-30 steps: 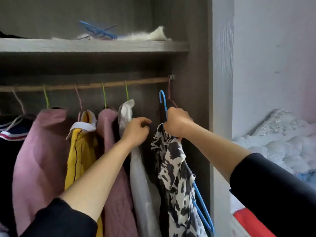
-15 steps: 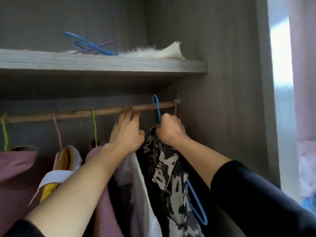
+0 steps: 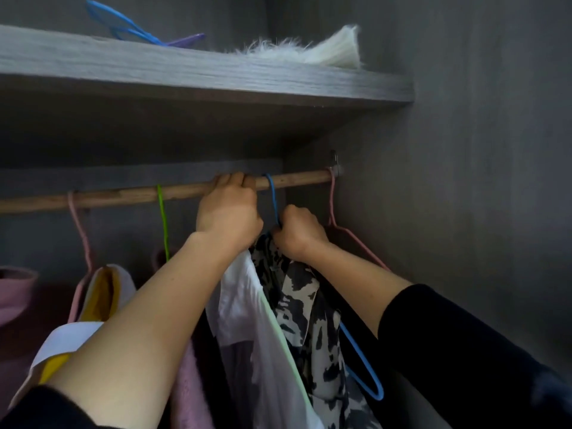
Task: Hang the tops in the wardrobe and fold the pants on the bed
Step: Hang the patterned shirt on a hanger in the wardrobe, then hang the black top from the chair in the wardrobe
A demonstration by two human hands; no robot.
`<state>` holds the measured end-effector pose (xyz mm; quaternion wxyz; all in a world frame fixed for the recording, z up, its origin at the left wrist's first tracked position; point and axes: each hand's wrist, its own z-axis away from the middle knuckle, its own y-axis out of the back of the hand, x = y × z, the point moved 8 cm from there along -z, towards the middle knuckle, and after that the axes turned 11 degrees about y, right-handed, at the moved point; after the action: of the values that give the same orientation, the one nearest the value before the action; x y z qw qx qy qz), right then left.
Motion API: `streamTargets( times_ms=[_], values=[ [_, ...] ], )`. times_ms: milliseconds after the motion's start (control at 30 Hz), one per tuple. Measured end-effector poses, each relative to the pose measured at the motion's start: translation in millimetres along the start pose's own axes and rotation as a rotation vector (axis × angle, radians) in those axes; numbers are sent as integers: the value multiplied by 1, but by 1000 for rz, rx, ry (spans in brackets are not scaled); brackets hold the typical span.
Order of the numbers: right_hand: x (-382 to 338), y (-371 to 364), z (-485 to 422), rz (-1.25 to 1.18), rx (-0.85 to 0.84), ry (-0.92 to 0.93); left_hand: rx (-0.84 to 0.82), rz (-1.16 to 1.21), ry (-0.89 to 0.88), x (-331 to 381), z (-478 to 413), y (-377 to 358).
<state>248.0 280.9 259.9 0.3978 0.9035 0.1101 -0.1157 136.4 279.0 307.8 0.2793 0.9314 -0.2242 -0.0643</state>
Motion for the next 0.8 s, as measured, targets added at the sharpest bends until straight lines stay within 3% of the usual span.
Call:
streamTargets(
  times_ms=[233,333,433,600,667,800],
  values=[
    [1,0,-2,-75,-120,59,32,-11,35,3,2,-2],
    [2,29,1,-22,16,57,34,-17,28,1,1,1],
    [6,64,7,269,169,86,27,-20,30,1,2,1],
    [25,55,17,704,16,12,17,-13,34,2,2,0],
    [36,43,18,611,-37,-48,10,-13,36,2,2,1],
    [62,32,20,165,-38,-276,-1,2,33,3,2,4]
  ],
)
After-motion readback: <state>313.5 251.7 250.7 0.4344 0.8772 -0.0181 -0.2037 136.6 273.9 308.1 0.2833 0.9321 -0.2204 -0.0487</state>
